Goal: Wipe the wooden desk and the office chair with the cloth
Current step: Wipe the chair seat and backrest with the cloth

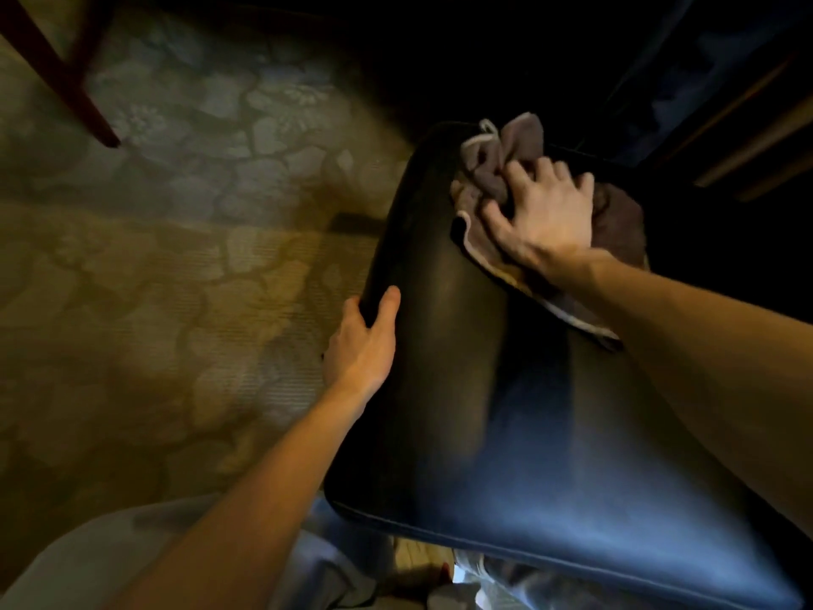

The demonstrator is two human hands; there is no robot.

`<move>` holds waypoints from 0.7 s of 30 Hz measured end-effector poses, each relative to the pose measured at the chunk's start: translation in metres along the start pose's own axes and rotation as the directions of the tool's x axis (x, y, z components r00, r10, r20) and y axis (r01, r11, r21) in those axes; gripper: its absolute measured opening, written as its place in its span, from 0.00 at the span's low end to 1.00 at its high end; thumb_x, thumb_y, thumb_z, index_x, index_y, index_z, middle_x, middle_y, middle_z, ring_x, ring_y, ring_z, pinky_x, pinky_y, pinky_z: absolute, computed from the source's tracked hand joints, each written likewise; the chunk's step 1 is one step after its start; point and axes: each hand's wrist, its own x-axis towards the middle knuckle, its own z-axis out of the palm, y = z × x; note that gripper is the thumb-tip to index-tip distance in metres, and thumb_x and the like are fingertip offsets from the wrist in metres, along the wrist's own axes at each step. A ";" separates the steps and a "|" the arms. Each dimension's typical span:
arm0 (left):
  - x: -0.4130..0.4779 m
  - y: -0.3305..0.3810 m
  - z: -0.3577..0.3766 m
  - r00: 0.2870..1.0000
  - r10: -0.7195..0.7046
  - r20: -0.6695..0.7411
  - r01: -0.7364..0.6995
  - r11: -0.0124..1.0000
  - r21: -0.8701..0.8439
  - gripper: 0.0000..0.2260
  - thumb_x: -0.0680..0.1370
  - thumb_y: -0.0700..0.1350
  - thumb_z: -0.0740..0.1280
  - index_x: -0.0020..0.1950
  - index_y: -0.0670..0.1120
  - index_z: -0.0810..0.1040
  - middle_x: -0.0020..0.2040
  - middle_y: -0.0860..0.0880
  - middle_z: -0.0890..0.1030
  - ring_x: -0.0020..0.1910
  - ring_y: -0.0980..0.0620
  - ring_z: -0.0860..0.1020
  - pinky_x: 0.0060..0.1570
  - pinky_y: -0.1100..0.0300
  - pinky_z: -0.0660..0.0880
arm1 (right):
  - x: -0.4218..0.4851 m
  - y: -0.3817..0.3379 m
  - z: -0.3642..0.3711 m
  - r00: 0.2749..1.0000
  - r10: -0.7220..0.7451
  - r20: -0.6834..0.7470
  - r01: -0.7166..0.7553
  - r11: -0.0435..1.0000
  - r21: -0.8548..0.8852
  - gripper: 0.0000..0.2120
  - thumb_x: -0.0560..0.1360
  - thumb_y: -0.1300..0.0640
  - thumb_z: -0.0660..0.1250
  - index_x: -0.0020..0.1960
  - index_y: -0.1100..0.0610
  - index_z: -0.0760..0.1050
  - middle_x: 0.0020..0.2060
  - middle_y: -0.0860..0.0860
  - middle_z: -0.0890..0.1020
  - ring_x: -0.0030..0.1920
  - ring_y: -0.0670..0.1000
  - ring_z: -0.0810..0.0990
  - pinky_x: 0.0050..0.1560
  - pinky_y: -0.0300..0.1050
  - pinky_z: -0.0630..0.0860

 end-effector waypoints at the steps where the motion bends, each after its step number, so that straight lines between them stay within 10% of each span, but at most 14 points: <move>1: -0.001 0.000 0.000 1.000 0.002 -0.010 -0.002 1.000 0.015 0.36 0.75 0.75 0.56 0.77 0.56 0.67 0.68 0.48 0.77 0.67 0.43 0.75 0.69 0.41 0.71 | -0.012 -0.008 -0.002 1.000 -0.023 -0.015 0.024 1.000 0.018 0.28 0.76 0.36 0.53 0.64 0.54 0.74 0.56 0.62 0.78 0.58 0.64 0.75 0.61 0.62 0.67; 9: -0.020 -0.004 0.002 0.996 0.028 -0.079 -0.023 0.998 0.067 0.29 0.81 0.68 0.54 0.74 0.51 0.70 0.70 0.42 0.76 0.69 0.39 0.74 0.69 0.44 0.69 | -0.140 -0.049 -0.028 0.933 -0.361 0.006 0.353 0.915 0.197 0.22 0.71 0.35 0.60 0.49 0.50 0.79 0.42 0.53 0.82 0.44 0.59 0.81 0.49 0.53 0.70; 14: -0.032 -0.007 0.003 0.998 0.013 -0.066 -0.008 0.996 0.085 0.32 0.82 0.67 0.53 0.80 0.48 0.64 0.75 0.41 0.72 0.73 0.38 0.69 0.71 0.45 0.64 | -0.101 -0.039 -0.060 0.965 -0.234 -0.118 0.260 0.909 0.327 0.28 0.72 0.34 0.58 0.65 0.50 0.75 0.50 0.55 0.81 0.53 0.61 0.82 0.53 0.56 0.74; 21: -0.029 -0.012 0.002 0.999 0.027 -0.023 -0.026 0.999 0.043 0.32 0.78 0.74 0.52 0.75 0.57 0.66 0.68 0.48 0.77 0.67 0.41 0.75 0.68 0.40 0.71 | 0.037 -0.051 -0.045 0.989 -0.142 -0.049 0.142 0.990 -0.014 0.34 0.78 0.35 0.62 0.80 0.47 0.59 0.70 0.60 0.68 0.70 0.64 0.65 0.68 0.62 0.65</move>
